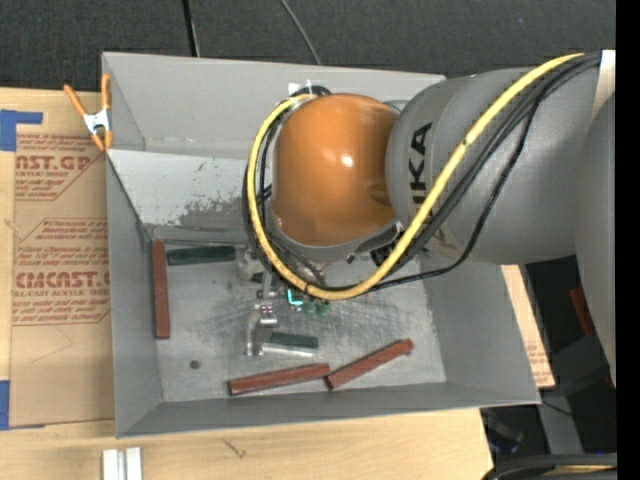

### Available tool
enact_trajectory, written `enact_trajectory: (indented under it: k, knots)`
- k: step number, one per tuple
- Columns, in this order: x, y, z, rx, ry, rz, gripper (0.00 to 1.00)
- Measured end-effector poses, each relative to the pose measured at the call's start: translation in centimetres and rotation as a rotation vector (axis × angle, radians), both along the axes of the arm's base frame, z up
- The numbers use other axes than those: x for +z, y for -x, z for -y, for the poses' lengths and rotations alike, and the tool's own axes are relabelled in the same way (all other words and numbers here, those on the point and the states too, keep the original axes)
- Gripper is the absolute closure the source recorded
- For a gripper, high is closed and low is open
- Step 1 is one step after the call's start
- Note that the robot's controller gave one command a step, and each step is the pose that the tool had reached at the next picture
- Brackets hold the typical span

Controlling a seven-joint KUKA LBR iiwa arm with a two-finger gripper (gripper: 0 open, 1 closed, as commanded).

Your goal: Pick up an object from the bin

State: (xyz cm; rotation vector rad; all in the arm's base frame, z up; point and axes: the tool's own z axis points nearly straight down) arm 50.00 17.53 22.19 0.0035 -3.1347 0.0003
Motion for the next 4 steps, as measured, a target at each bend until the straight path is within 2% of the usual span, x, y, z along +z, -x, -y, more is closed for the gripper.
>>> enact_trajectory:
  k: [1,2,3,4]
  knots:
    - [0.4,-0.2,0.1,-0.002,-0.001,0.007,0.00]
    - [-4.7,1.1,3.0,0.009,-0.004,0.013,0.00]
    - [-7.9,0.1,4.0,0.149,0.000,0.005,0.00]
    - [-14.2,-1.1,9.1,-0.083,-0.002,0.010,1.00]
